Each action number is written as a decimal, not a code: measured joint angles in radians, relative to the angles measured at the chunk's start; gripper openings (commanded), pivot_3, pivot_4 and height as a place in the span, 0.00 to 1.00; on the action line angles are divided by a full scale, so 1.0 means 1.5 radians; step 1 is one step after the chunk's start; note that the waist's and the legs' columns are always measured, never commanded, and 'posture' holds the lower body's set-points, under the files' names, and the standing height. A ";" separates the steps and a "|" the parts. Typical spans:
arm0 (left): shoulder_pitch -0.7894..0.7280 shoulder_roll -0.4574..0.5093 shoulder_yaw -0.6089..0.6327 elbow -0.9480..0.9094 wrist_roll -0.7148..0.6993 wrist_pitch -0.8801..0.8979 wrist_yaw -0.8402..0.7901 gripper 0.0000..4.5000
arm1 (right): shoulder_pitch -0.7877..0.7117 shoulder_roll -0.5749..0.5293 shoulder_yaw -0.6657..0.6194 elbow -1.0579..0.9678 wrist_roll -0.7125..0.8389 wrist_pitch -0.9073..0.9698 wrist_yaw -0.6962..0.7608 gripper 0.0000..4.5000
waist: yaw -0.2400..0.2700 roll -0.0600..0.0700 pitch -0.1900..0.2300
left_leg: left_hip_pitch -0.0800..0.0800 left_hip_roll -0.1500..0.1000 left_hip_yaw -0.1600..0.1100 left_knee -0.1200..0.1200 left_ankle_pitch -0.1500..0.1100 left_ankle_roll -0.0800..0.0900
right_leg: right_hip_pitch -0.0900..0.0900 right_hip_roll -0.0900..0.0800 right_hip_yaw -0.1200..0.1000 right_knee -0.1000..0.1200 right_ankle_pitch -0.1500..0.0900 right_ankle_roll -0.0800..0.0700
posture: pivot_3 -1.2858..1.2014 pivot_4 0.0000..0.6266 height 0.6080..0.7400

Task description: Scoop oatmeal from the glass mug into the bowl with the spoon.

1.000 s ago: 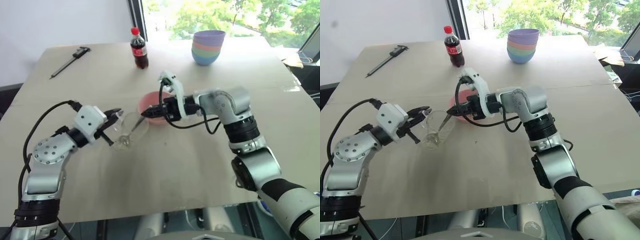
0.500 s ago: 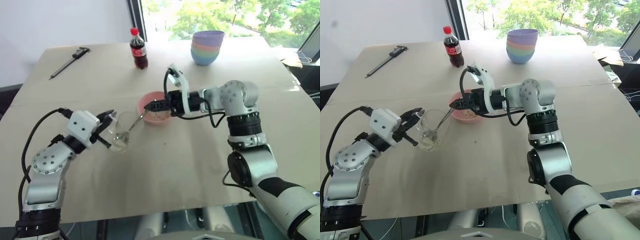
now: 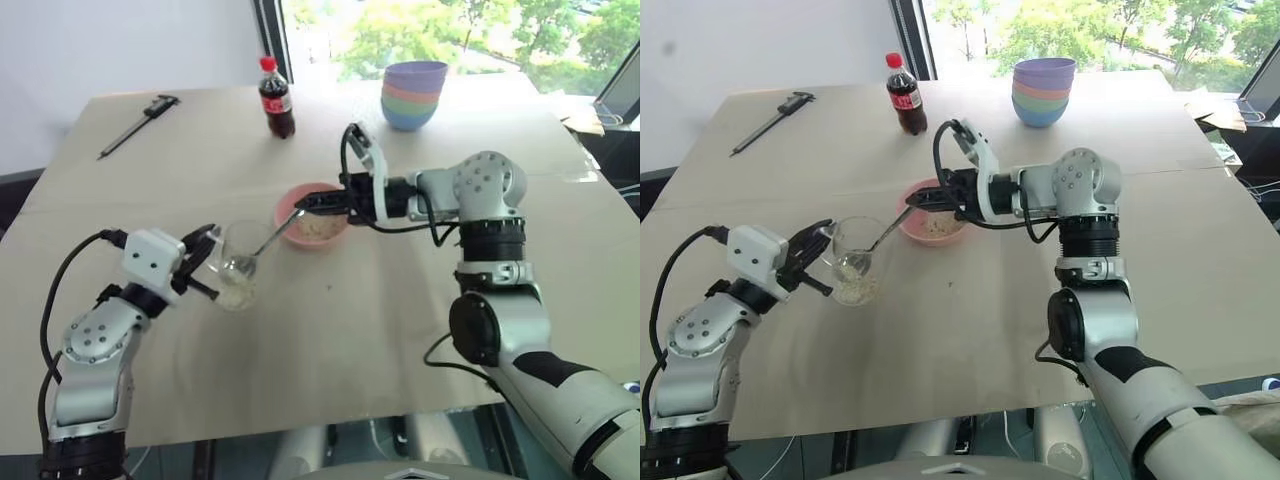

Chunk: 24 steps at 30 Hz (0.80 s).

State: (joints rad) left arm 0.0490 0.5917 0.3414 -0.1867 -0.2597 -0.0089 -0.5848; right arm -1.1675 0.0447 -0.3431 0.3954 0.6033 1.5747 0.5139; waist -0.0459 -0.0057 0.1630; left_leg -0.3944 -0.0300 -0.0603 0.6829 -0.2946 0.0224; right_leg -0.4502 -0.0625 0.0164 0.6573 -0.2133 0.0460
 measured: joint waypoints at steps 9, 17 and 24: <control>0.010 -0.019 0.007 -0.001 -0.014 0.001 0.013 0.01 | -0.035 -0.016 -0.047 0.063 0.009 0.011 -0.023 0.00 | 0.002 0.000 0.000 | 0.000 0.000 0.000 0.000 0.000 0.000 | 0.000 0.000 0.000 0.000 0.000 0.000 | 0.52 0.24 1.00; 0.023 -0.026 0.010 -0.001 -0.025 -0.010 0.023 0.01 | -0.052 -0.032 -0.096 0.097 0.029 0.023 -0.054 0.00 | 0.002 0.000 0.000 | 0.000 0.000 0.000 0.000 0.000 0.000 | 0.000 0.000 0.000 0.000 0.000 0.000 | 0.52 0.24 1.00; 0.029 -0.026 0.010 -0.001 -0.025 -0.018 0.027 0.01 | -0.058 -0.042 -0.137 0.120 0.051 0.023 -0.091 0.00 | 0.001 0.000 0.000 | 0.000 0.000 0.000 0.000 0.000 0.000 | 0.000 0.000 0.000 0.000 0.000 0.000 | 0.52 0.24 1.00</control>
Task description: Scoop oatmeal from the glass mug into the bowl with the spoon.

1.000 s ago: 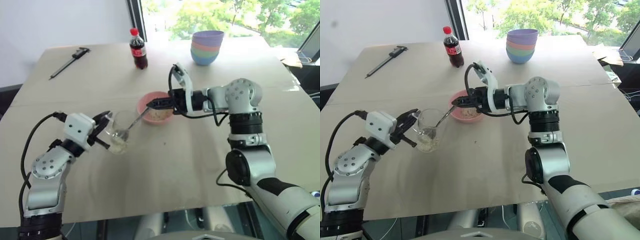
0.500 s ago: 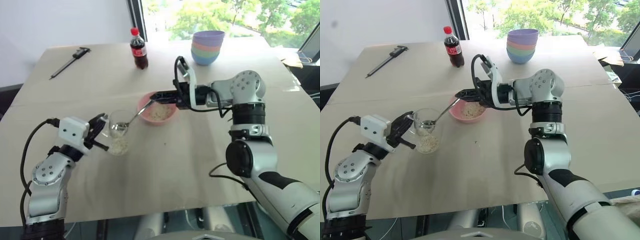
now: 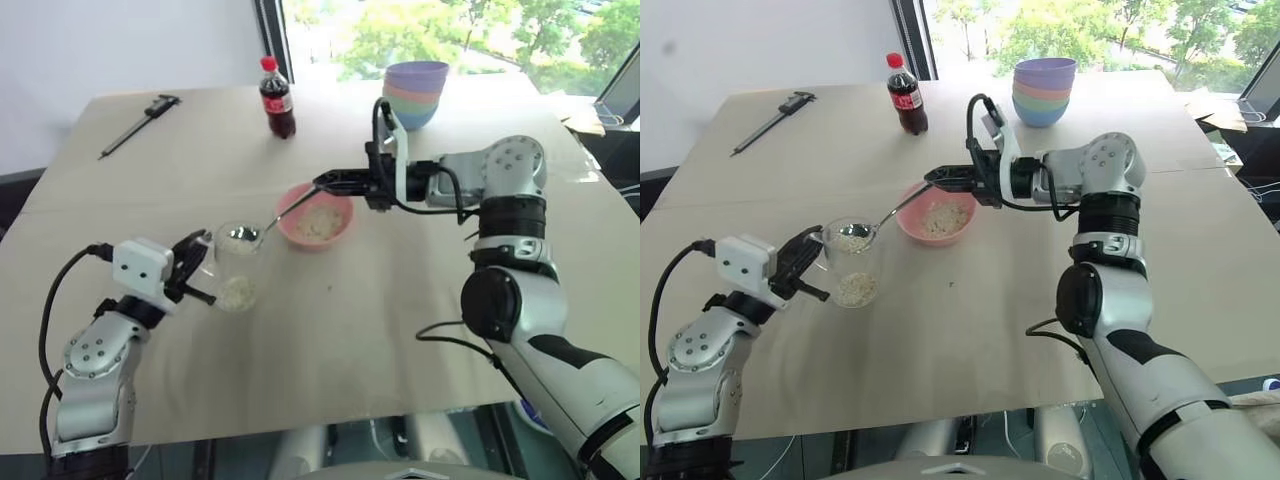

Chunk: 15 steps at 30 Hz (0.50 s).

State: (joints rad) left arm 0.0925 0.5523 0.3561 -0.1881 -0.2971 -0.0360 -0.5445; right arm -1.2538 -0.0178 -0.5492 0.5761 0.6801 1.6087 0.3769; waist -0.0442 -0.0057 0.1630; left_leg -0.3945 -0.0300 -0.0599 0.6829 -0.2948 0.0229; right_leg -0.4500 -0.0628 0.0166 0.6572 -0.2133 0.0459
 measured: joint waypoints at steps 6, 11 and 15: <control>0.004 -0.001 0.000 0.000 0.001 -0.008 0.006 0.01 | -0.008 0.000 -0.023 0.013 0.014 0.000 -0.029 0.00 | 0.000 0.000 0.000 | 0.000 0.000 0.000 0.000 0.000 0.000 | 0.000 0.000 0.000 0.000 0.000 0.000 | 0.52 0.24 1.00; 0.006 -0.001 0.000 0.004 0.005 -0.016 0.016 0.01 | -0.009 -0.005 -0.026 0.016 0.034 0.000 -0.051 0.00 | 0.000 0.000 0.000 | 0.000 0.000 0.000 0.000 0.000 0.000 | 0.000 0.000 0.000 0.000 0.000 0.000 | 0.52 0.24 1.00; 0.006 -0.001 0.000 0.008 0.016 -0.029 0.021 0.01 | -0.009 -0.016 -0.027 0.021 0.057 0.000 -0.070 0.00 | 0.000 0.000 0.000 | 0.000 0.000 0.000 0.000 0.000 0.000 | 0.000 0.000 0.000 0.000 0.000 0.000 | 0.52 0.24 1.00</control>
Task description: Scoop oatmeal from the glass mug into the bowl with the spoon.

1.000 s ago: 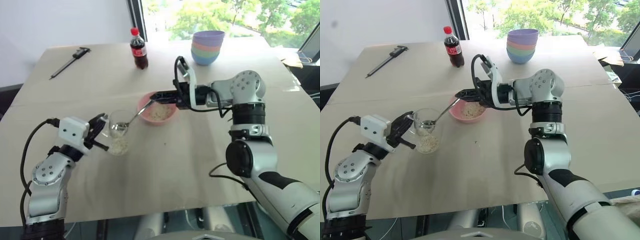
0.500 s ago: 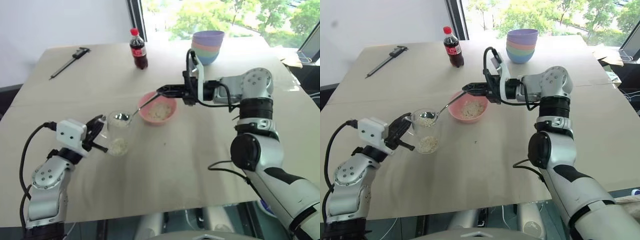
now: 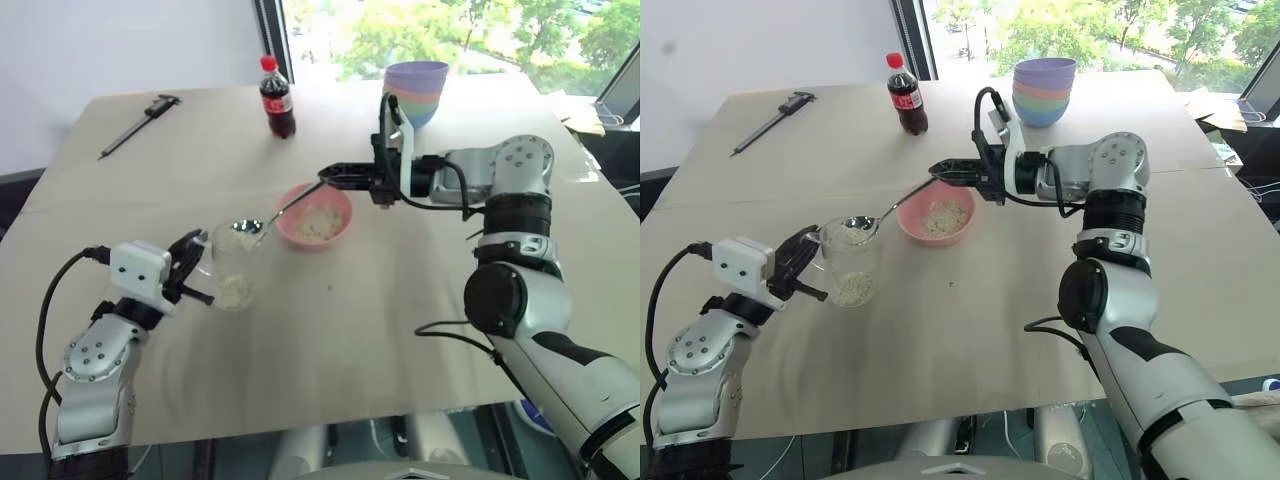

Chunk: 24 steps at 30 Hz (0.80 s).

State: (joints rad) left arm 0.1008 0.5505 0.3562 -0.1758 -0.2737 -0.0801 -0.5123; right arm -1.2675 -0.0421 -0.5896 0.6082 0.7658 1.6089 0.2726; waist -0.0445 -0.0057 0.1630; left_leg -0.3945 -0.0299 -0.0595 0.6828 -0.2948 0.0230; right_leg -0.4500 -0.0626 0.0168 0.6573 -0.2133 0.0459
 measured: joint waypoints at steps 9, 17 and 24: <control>0.000 0.000 0.000 0.010 0.007 -0.016 0.010 0.01 | -0.006 -0.019 -0.016 0.017 0.034 0.000 -0.041 0.00 | 0.000 0.000 0.000 | 0.000 0.000 0.000 0.000 -0.001 0.002 | 0.000 0.000 0.000 0.000 0.000 0.000 | 0.52 0.24 1.00; 0.017 0.000 0.013 0.013 0.008 -0.030 0.012 0.01 | -0.037 -0.052 -0.039 0.056 0.020 -0.035 -0.064 0.00 | 0.000 0.000 0.000 | 0.000 0.000 0.000 0.000 -0.001 0.002 | 0.000 0.000 0.000 0.000 0.000 0.000 | 0.52 0.24 1.00; 0.045 -0.007 0.028 -0.001 0.004 -0.035 0.028 0.01 | -0.038 -0.071 -0.026 0.106 0.001 -0.116 -0.053 0.00 | -0.001 0.000 0.000 | 0.000 0.000 0.001 0.000 -0.001 0.002 | 0.000 0.000 0.000 0.000 0.000 0.000 | 0.52 0.24 1.00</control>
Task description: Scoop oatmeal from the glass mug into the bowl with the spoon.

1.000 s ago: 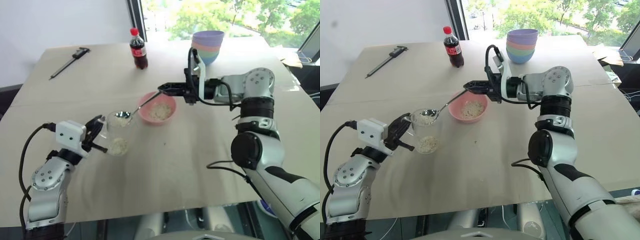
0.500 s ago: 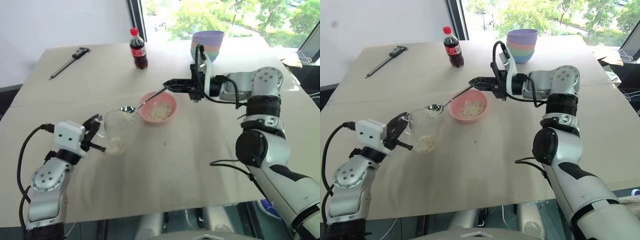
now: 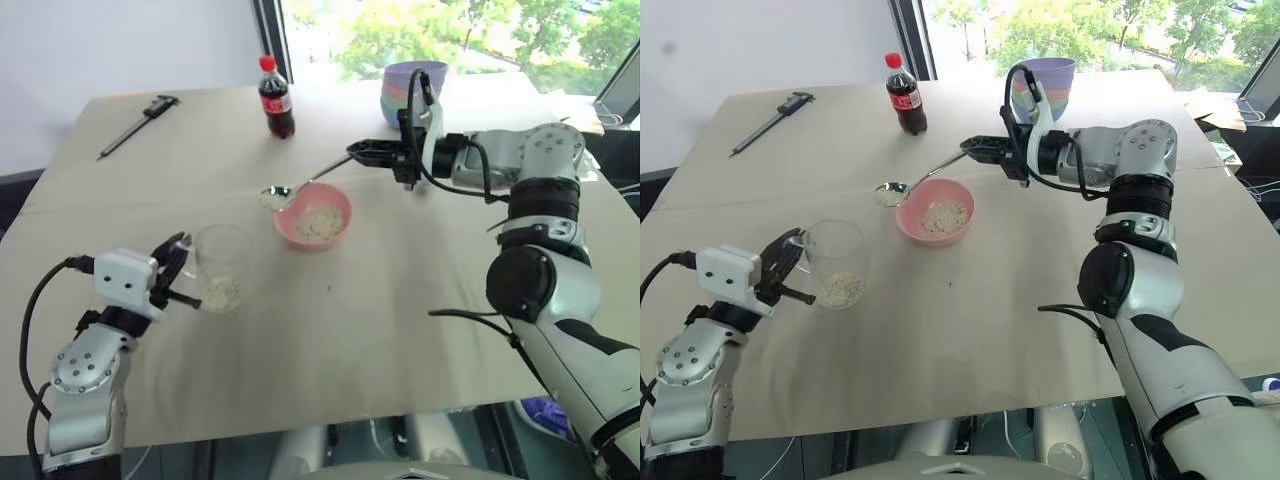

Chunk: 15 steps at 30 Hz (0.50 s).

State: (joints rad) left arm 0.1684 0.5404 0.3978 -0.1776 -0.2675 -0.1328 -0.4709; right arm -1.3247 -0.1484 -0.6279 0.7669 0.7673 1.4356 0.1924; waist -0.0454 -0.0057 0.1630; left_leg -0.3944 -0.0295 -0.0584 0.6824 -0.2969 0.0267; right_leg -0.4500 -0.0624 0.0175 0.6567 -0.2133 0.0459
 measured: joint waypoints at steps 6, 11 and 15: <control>0.027 -0.008 0.006 -0.024 0.000 0.002 0.016 0.01 | 0.003 -0.012 0.066 0.013 -0.030 -0.067 0.054 0.00 | 0.000 0.000 0.000 | 0.000 0.000 0.000 0.000 0.000 0.000 | 0.000 0.000 0.000 0.000 0.000 0.000 | 0.52 0.24 1.00; 0.042 -0.013 0.019 -0.034 -0.002 0.011 0.027 0.01 | 0.019 -0.030 0.169 -0.007 -0.072 -0.133 0.137 0.00 | 0.000 0.000 0.000 | 0.000 0.000 0.000 0.000 0.000 0.000 | 0.000 0.000 0.000 0.000 0.000 0.000 | 0.52 0.24 1.00; 0.044 -0.014 0.024 -0.034 -0.006 0.016 0.032 0.01 | 0.033 -0.040 0.228 -0.035 -0.097 -0.175 0.194 0.00 | 0.000 0.000 0.000 | 0.000 0.000 0.000 0.000 0.000 0.000 | 0.000 0.000 0.000 0.000 0.000 0.000 | 0.52 0.24 1.00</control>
State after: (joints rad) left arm 0.2347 0.5187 0.4340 -0.2289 -0.2767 -0.1083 -0.4234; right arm -1.2753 -0.2087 -0.2861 0.7143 0.6225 1.1733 0.4838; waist -0.0451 -0.0055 0.1631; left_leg -0.3944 -0.0294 -0.0586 0.6822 -0.2970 0.0269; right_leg -0.4500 -0.0623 0.0172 0.6563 -0.2133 0.0459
